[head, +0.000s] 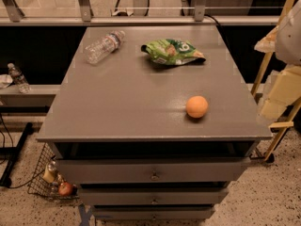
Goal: Move orange near green rice chip bag
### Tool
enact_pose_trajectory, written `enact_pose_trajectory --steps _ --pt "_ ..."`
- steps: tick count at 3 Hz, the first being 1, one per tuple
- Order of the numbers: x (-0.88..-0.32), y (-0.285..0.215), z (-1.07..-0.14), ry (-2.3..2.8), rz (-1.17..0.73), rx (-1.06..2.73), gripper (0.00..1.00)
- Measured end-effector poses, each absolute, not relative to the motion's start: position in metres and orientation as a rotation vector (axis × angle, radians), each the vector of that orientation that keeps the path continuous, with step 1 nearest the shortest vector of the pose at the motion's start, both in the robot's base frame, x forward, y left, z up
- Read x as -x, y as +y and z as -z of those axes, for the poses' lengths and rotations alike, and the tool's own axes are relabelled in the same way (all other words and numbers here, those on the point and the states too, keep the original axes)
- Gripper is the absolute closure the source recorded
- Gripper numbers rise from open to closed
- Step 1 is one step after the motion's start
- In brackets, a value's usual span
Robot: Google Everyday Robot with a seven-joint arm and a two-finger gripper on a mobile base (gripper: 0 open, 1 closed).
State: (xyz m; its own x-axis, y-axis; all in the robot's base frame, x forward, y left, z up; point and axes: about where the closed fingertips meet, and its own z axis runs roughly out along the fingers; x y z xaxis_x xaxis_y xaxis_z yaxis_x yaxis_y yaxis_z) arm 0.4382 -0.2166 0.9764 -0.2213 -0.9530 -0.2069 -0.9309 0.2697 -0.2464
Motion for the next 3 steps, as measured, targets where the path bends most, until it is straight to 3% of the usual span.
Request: enact_pose_trajectory --steps 1,3 --pt "-0.438 -0.217 -0.976 2.231 0.099 1.724 0.00" --pt "-0.466 -0.175 -0.921 2.154 -0.152 1.570 0.00"
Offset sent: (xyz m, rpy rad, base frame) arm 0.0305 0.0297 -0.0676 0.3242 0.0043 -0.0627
